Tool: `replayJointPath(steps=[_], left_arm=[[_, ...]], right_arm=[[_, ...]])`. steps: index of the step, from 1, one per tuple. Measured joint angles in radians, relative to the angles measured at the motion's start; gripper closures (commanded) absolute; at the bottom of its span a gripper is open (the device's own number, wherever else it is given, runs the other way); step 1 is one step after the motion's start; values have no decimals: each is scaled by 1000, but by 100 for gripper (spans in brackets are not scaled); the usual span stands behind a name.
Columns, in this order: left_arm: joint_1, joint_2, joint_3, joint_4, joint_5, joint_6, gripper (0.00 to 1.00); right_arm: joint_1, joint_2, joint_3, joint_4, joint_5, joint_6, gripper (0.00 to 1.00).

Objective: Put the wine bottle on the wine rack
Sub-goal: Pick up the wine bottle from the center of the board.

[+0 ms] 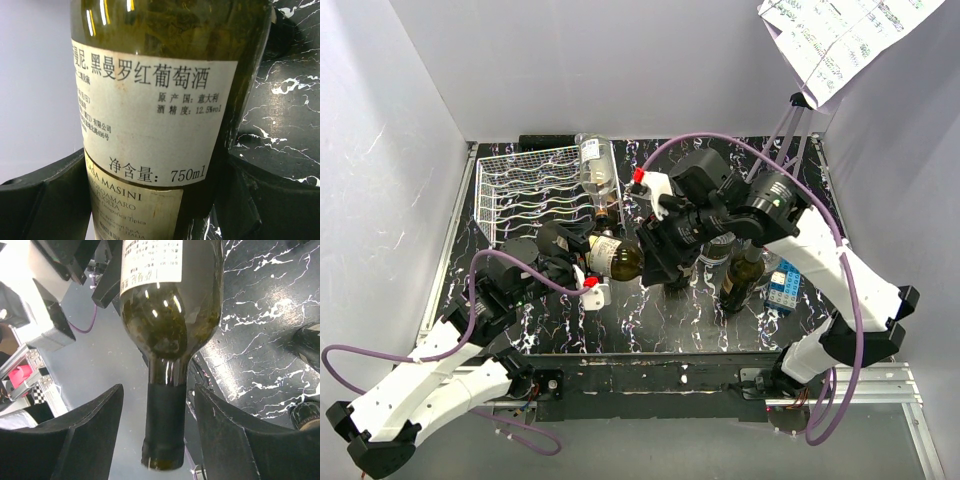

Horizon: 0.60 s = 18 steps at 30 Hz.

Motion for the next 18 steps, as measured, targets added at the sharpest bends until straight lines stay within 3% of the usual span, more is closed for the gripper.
replayJointPath(steps=[6, 9, 14, 18], left_arm=[[0, 5, 2, 0, 9, 4, 100], [0, 5, 2, 0, 8, 3, 100], [0, 7, 2, -4, 3, -2, 100], [-1, 8, 2, -6, -6, -13, 100]], right_arm=[[25, 37, -39, 17, 8, 0, 36], [40, 49, -55, 23, 14, 0, 42], [51, 56, -64, 22, 28, -10, 67], [49, 59, -63, 14, 42, -13, 97]])
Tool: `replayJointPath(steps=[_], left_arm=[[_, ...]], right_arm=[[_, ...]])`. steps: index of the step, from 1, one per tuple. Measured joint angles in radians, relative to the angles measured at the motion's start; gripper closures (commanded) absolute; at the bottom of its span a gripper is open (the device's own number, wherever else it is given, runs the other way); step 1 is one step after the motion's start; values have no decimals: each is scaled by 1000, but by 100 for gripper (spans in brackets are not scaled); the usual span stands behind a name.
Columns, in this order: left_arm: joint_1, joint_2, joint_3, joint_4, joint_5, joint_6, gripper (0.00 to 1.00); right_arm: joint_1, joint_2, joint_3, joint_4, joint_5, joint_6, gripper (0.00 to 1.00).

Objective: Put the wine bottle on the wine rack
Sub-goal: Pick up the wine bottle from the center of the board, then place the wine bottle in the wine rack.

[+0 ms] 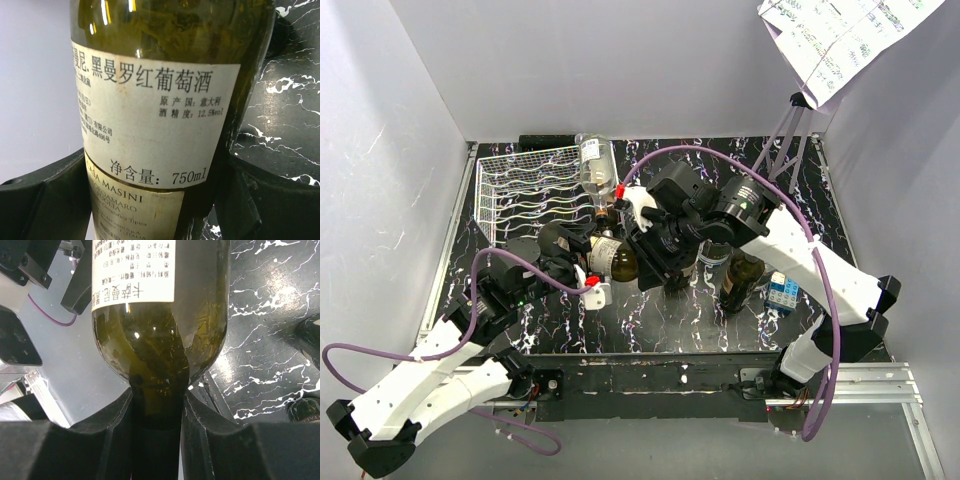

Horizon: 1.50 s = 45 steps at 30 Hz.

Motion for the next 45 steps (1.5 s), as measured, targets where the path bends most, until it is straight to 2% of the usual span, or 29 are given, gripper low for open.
replayJointPath(steps=[1, 4, 5, 6, 7, 11, 17, 24, 28, 33, 37, 40, 45], left_arm=[[0, 1, 0, -1, -1, -2, 100], [0, 1, 0, -5, -5, -6, 55], [0, 0, 0, -3, -8, -7, 43], [0, 0, -2, 3, -10, -6, 13], [0, -3, -9, 17, -13, -6, 2], [0, -38, -56, 109, -53, -42, 2], [0, -82, -70, 163, -114, -91, 2], [0, -248, -77, 157, -208, -176, 2], [0, -353, -77, 131, -252, -269, 2], [0, -396, -27, 135, -377, -557, 2], [0, -284, 204, 34, -487, -823, 2], [0, -215, 332, -16, -533, -955, 2], [0, -198, 359, -103, -537, -1099, 2]], right_arm=[[1, 2, 0, 0, 2, -1, 99], [2, 2, 0, -2, 6, -2, 99], [2, 2, 1, -1, 7, -2, 99], [2, 2, 2, -1, 11, -1, 99], [2, 2, 5, 0, 19, -1, 99], [9, 1, 5, 12, 55, 8, 99], [20, -38, -20, 65, 130, 47, 99], [19, -66, -39, 63, 283, 122, 99], [15, -76, -103, 121, 329, 148, 99], [69, -70, -241, 219, 397, 187, 99], [153, -14, -260, 268, 474, 232, 99], [211, 46, -260, 340, 546, 276, 99], [262, 163, -238, 410, 650, 354, 99]])
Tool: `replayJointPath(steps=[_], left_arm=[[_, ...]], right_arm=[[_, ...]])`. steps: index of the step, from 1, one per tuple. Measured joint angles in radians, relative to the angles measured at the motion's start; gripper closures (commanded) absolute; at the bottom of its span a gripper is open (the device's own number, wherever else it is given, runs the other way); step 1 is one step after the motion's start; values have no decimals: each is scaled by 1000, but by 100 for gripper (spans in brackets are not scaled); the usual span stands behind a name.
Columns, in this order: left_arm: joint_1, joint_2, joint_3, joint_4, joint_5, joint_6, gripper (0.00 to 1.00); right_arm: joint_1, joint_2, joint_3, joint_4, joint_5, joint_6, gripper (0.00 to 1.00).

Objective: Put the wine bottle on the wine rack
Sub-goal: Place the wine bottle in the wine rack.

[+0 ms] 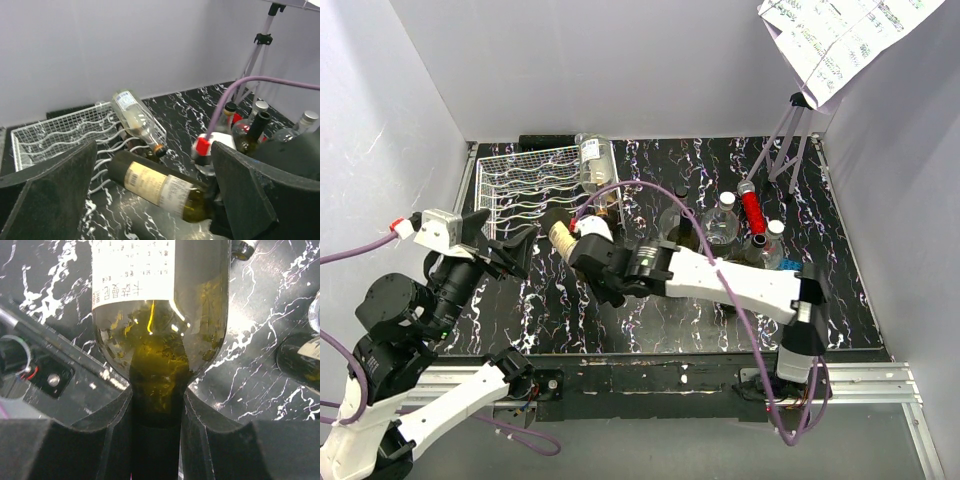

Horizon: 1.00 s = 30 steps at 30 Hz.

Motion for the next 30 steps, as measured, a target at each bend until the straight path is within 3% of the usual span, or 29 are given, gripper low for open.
replayJointPath(steps=[6, 14, 30], left_arm=[[0, -11, 0, -62, -14, -137, 2], [0, -56, -50, -97, -73, -247, 2], [0, -129, -114, -93, -108, -303, 2]], right_arm=[[22, 137, 65, 10, 97, 63, 99], [46, 161, 12, 76, 148, 116, 99], [-12, 268, -26, 182, 140, 90, 99]])
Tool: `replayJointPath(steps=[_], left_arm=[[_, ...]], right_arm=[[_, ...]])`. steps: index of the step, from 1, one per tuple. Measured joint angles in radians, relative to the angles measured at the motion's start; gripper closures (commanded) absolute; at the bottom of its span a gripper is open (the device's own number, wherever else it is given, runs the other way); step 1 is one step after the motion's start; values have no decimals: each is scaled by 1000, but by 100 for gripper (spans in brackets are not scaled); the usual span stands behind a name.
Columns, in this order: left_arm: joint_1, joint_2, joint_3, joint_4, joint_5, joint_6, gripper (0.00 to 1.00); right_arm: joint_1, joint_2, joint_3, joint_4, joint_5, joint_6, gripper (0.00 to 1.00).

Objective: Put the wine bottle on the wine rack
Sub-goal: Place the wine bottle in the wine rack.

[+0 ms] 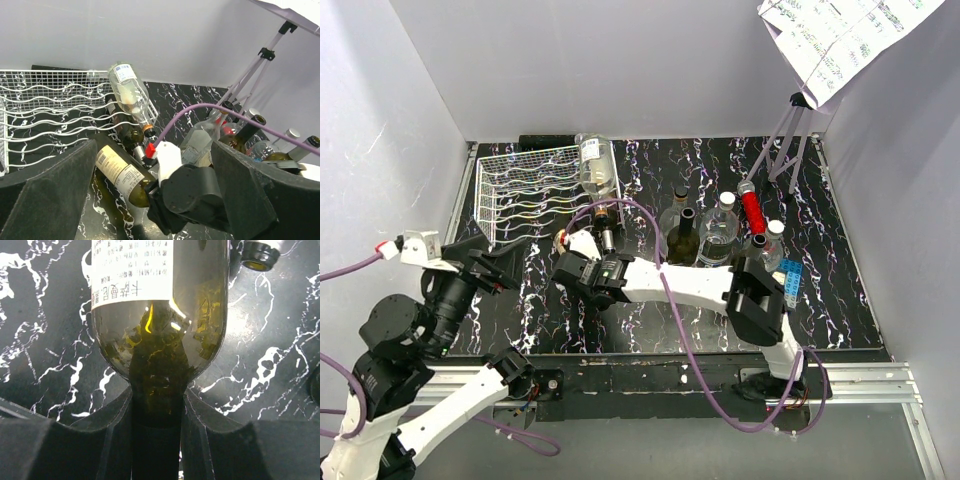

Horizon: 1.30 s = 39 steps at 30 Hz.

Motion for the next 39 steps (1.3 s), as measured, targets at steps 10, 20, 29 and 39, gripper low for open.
replayJointPath(steps=[10, 20, 29, 39], left_arm=[[0, -103, 14, 12, -29, -12, 2], [0, -105, 7, 15, -37, -5, 2], [0, -106, 6, 3, -37, 1, 2], [0, -129, 3, -10, -40, -3, 2]], right_arm=[[-47, 121, 64, 28, -39, 4, 99], [-43, 120, 68, 48, -13, -5, 99], [-45, 117, 67, 71, 61, -4, 99], [-53, 130, 80, 63, 70, -1, 99]])
